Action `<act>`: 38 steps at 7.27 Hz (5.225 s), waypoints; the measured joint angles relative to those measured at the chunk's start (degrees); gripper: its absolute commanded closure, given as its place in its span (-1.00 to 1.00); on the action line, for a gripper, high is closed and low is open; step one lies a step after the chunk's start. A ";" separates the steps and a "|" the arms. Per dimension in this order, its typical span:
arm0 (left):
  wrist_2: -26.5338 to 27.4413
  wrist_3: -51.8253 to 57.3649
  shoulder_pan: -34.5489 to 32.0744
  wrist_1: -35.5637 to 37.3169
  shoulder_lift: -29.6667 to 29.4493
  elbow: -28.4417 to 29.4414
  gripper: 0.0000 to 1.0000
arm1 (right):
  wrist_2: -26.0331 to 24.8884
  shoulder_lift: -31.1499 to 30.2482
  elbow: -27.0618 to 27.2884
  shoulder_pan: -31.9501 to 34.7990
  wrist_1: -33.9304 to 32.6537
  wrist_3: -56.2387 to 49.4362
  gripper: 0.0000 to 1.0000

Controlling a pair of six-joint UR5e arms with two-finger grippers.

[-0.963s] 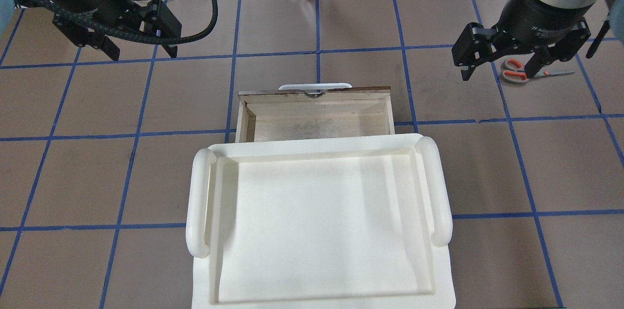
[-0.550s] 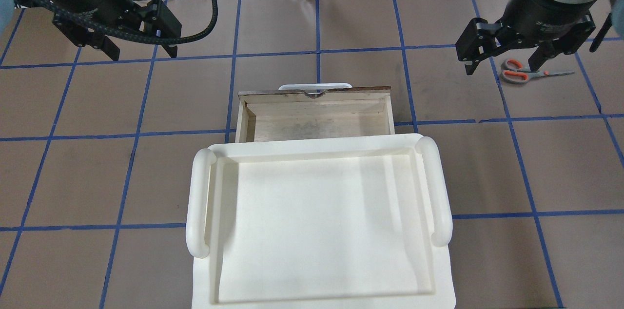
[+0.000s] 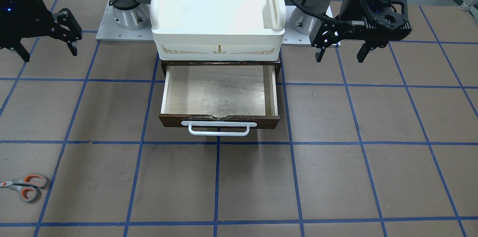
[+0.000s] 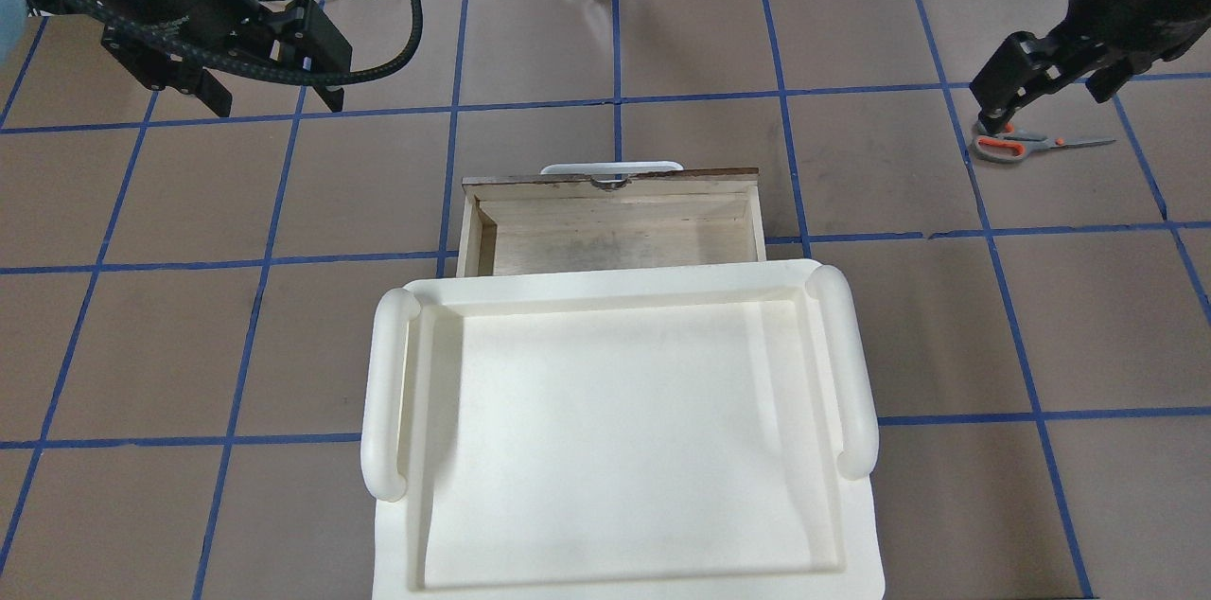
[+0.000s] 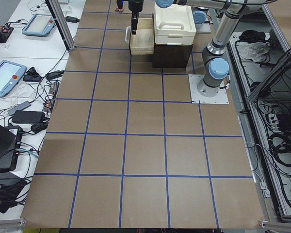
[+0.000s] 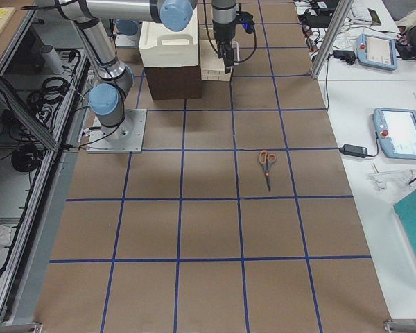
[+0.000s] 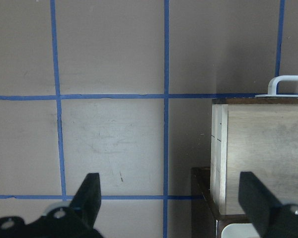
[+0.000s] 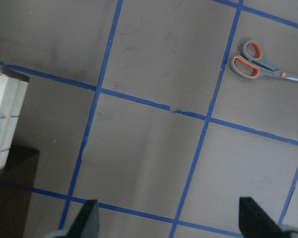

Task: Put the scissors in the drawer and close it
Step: 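Move the right gripper over the grey-and-orange scissors, then lower the right gripper and close it on the scissors handles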

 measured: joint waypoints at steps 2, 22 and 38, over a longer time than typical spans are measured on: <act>0.03 0.06 0.00 0.00 0.09 0.02 -1.00 | 0.02 4.22 0.01 -6.06 -4.12 -17.26 -1.00; 0.12 0.42 0.04 -0.06 0.32 0.02 -1.00 | 7.65 39.40 -5.39 -17.87 -34.49 -83.79 -0.86; 0.21 0.51 0.01 -0.15 0.33 -0.07 -1.00 | 6.01 42.79 -6.59 -17.04 -32.24 -84.75 0.99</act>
